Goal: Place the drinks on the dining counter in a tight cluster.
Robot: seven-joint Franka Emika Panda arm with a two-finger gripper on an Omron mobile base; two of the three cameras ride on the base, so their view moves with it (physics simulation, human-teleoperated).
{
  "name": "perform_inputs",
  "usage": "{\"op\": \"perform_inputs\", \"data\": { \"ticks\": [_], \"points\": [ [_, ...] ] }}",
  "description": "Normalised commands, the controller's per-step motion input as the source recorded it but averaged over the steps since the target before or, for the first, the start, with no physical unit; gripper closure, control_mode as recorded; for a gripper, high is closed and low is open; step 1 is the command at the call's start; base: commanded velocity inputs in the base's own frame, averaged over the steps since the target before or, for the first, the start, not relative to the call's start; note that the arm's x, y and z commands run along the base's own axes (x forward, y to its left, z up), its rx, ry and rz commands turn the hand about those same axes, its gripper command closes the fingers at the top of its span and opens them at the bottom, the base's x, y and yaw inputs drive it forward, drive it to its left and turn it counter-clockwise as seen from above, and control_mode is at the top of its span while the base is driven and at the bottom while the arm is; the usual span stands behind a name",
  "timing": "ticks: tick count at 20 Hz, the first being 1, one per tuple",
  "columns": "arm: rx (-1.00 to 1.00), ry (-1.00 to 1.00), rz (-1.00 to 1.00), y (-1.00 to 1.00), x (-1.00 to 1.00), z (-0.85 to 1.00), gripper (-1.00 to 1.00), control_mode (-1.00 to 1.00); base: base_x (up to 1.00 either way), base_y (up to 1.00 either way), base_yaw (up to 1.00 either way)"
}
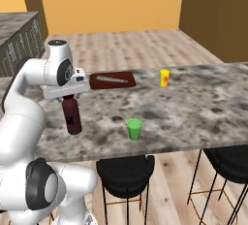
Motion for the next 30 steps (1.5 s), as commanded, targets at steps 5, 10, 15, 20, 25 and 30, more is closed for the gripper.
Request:
{"op": "perform_inputs", "data": {
  "ticks": [5,10,15,20,25,30],
  "points": [
    [0.00,0.00,0.00,0.00,0.00,0.00,1.00,1.00,0.06,-0.01,0.00],
    [0.00,-0.07,-0.05,-0.06,0.39,0.05,1.00,-1.00,0.06,-0.01,0.00],
    [0.00,-0.04,-0.04,-0.15,0.68,0.08,1.00,-1.00,0.00,0.00,0.00],
    [0.00,0.00,-0.03,-0.20,0.76,0.00,1.00,-1.00,0.00,0.00,0.00],
    [0.00,0.05,-0.05,-0.32,0.65,0.00,1.00,-1.00,0.00,0.00,0.00],
    [0.00,0.05,-0.08,-0.46,0.43,0.00,1.00,-1.00,0.00,0.00,0.00]
  ]
}}
